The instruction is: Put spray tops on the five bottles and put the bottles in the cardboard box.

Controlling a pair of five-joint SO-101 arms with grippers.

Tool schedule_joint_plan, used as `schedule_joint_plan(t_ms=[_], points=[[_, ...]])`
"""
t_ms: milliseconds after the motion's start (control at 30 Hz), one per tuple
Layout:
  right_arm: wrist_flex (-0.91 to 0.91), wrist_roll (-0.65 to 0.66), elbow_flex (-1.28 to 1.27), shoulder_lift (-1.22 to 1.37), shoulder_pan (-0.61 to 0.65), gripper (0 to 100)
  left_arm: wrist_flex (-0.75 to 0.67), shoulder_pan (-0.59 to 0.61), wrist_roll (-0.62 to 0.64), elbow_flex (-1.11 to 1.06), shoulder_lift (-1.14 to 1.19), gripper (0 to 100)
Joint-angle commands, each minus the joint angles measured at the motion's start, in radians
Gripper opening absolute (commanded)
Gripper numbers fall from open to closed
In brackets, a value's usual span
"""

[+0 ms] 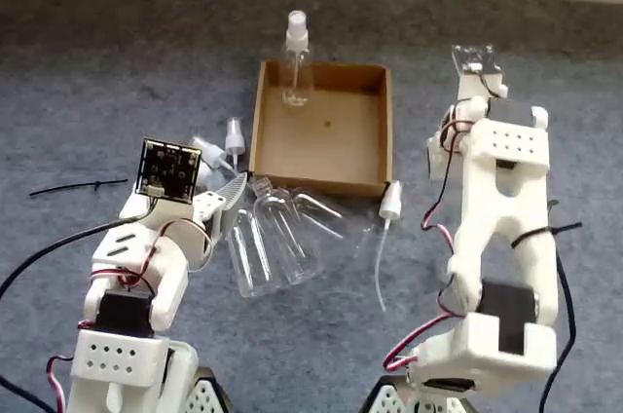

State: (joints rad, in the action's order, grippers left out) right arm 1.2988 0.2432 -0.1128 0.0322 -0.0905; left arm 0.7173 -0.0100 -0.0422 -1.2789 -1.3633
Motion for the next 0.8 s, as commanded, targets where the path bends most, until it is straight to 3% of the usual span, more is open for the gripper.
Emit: schedule_joint_plan(t_ms=[0, 567, 767], points=[[-0.022, -0.011, 0.058, 0.065, -0.036, 34.3, -0.018, 0.004, -0.006, 0.005, -0.002, 27], [-0.03, -0.012, 0.053, 0.251, -0.059, 34.1, -0.018, 0.004, -0.006, 0.005, -0.002, 27], [-0.114, -0.011, 0.048, 0.251, -0.059, 20.4, -0.018, 0.004, -0.006, 0.005, -0.002, 27]])
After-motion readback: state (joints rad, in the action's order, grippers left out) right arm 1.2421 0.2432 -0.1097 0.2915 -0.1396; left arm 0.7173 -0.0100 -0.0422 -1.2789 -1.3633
